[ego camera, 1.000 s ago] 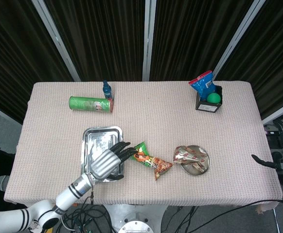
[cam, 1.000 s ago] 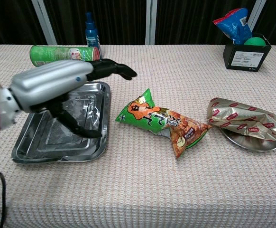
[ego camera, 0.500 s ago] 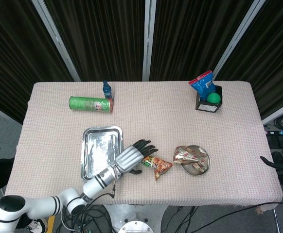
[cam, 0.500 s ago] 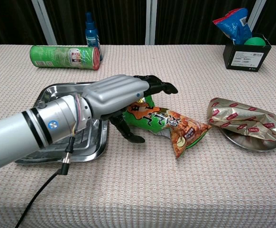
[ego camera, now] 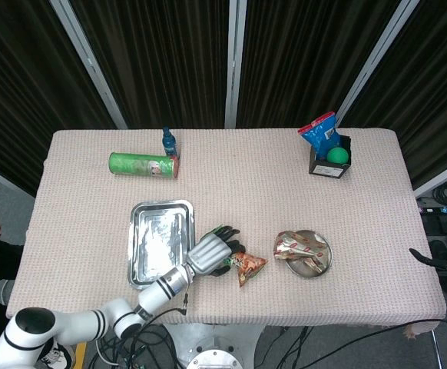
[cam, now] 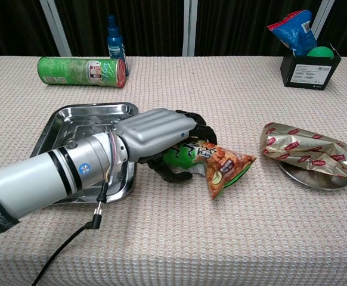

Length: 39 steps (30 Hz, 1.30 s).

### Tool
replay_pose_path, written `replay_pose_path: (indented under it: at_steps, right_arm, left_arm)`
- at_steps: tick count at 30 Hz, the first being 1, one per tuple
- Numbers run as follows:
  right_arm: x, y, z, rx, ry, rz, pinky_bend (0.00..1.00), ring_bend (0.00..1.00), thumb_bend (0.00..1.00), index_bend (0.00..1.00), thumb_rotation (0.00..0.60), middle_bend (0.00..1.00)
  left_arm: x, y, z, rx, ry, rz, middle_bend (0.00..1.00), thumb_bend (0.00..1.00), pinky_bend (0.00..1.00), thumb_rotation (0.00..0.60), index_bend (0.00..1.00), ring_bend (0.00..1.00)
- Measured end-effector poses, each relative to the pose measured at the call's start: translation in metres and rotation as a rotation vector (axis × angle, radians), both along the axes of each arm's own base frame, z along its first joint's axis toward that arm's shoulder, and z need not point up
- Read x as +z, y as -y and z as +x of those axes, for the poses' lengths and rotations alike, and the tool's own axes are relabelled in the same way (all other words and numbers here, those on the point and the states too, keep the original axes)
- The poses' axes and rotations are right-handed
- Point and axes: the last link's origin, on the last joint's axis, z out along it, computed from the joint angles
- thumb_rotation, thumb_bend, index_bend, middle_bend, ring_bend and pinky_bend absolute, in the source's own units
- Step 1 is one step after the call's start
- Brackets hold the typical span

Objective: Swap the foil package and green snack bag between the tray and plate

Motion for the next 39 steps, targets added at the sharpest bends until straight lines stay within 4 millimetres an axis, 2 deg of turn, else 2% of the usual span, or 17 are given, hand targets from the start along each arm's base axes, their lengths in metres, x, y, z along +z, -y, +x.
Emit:
replay_pose_path:
  at_steps: [5, 8, 14, 17, 21, 24, 27, 31, 34, 38, 39]
  right_arm:
    - [0.001, 0.001, 0.001, -0.001, 0.005, -0.004, 0.0, 0.0, 0.0, 0.0, 0.6, 0.0]
    - [0.001, 0.001, 0.003, 0.002, 0.005, -0.006, 0.0, 0.0, 0.0, 0.0, 0.6, 0.0]
    - [-0.002, 0.003, 0.008, 0.009, 0.0, 0.001, 0.0, 0.0, 0.0, 0.0, 0.6, 0.0]
    - [-0.004, 0.004, 0.013, 0.016, -0.001, 0.008, 0.0, 0.0, 0.0, 0.0, 0.6, 0.0]
    - [-0.006, 0.007, 0.018, 0.025, -0.007, 0.015, 0.0, 0.0, 0.0, 0.0, 0.6, 0.0]
    - [-0.007, 0.008, 0.022, 0.03, -0.011, 0.018, 0.0, 0.0, 0.0, 0.0, 0.6, 0.0]
    - [-0.01, 0.009, 0.024, 0.031, -0.013, 0.027, 0.0, 0.0, 0.0, 0.0, 0.6, 0.0]
    - [-0.015, 0.011, 0.026, 0.027, -0.011, 0.043, 0.0, 0.0, 0.0, 0.0, 0.6, 0.01]
    - [-0.016, 0.013, 0.026, 0.024, -0.009, 0.045, 0.0, 0.0, 0.0, 0.0, 0.6, 0.01]
    - [-0.017, 0.013, 0.024, 0.02, -0.008, 0.048, 0.0, 0.0, 0.0, 0.0, 0.6, 0.01]
    - [-0.017, 0.012, 0.024, 0.019, -0.007, 0.047, 0.0, 0.0, 0.0, 0.0, 0.6, 0.01]
  left_arm:
    - [0.016, -0.006, 0.001, -0.002, 0.049, 0.067, 0.53, 0.37, 0.23, 0.6, 0.56, 0.27]
    - [0.032, -0.012, -0.002, -0.002, 0.075, 0.116, 0.57, 0.38, 0.24, 0.6, 0.6, 0.3]
    - [0.078, -0.023, -0.017, 0.022, 0.128, 0.229, 0.61, 0.38, 0.27, 0.6, 0.64, 0.34]
    - [0.104, -0.028, -0.032, 0.045, 0.137, 0.297, 0.61, 0.38, 0.27, 0.6, 0.64, 0.35]
    - [0.138, -0.032, -0.061, 0.109, 0.118, 0.374, 0.61, 0.38, 0.27, 0.6, 0.65, 0.36]
    - [0.154, -0.03, -0.085, 0.16, 0.089, 0.4, 0.61, 0.38, 0.28, 0.6, 0.65, 0.36]
    - [0.157, -0.022, -0.103, 0.202, 0.063, 0.383, 0.61, 0.38, 0.28, 0.6, 0.65, 0.36]
    - [0.148, -0.013, -0.115, 0.233, 0.046, 0.335, 0.61, 0.39, 0.27, 0.6, 0.64, 0.36]
    - [0.138, -0.008, -0.117, 0.235, 0.043, 0.302, 0.55, 0.36, 0.27, 0.6, 0.57, 0.34]
    - [0.127, -0.006, -0.121, 0.236, -0.008, 0.267, 0.28, 0.25, 0.18, 0.6, 0.21, 0.14]
    - [0.123, -0.005, -0.122, 0.241, -0.029, 0.253, 0.23, 0.24, 0.16, 0.6, 0.15, 0.11]
